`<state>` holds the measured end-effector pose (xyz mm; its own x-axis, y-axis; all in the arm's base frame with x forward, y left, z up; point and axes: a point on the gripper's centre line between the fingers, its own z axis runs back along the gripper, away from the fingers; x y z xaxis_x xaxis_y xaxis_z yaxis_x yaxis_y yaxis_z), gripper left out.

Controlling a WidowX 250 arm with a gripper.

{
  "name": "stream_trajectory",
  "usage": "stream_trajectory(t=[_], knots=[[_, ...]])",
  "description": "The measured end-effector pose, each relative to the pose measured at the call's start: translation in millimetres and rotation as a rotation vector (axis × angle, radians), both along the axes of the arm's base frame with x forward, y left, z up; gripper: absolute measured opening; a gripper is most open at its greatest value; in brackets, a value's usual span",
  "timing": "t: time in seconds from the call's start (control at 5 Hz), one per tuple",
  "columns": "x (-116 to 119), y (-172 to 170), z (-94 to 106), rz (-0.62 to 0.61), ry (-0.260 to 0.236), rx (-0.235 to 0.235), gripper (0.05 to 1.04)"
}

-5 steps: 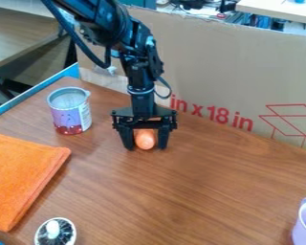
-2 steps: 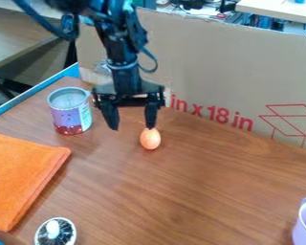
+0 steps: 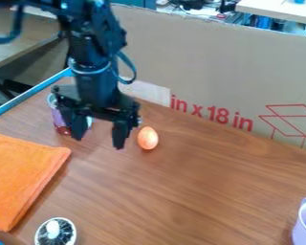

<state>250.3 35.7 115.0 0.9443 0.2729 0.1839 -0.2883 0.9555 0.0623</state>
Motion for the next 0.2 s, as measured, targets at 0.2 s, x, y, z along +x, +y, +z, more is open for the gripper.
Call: stream_trajectory(t=[0.2], knots=[[-22.2, -1.9, 2.6, -0.089, 0.016, 0.015, 1.001]])
